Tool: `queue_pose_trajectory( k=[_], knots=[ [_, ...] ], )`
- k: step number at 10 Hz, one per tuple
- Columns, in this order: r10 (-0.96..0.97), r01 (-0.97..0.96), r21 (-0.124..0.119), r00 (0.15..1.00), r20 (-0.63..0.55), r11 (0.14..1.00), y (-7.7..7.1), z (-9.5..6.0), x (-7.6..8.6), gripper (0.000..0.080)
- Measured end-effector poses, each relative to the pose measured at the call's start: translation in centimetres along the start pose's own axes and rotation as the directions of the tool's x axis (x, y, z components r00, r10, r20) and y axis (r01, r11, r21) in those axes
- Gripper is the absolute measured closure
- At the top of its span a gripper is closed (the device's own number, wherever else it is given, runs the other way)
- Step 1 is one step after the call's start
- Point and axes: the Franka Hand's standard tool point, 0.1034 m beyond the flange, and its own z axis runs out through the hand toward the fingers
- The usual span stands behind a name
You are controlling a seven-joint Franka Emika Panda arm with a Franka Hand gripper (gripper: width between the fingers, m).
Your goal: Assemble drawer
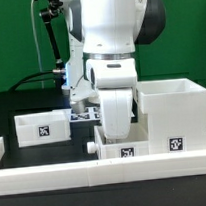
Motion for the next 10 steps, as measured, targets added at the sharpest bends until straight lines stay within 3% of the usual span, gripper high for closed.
queue_pose_trajectory(
  k=[3,8,10],
  knots=[
    [0.029,-0.029,-0.004,1.0,-0.006,1.0,0.3,-0.1,1.1,0.0758],
    [0.063,-0.063,0.002,0.998,-0.005,0.998,0.1,0.0,1.5,0.0758],
    [0.027,-0.027,-0.014,1.0,0.006,1.0,0.3,0.0,1.5,0.0758]
  ],
)
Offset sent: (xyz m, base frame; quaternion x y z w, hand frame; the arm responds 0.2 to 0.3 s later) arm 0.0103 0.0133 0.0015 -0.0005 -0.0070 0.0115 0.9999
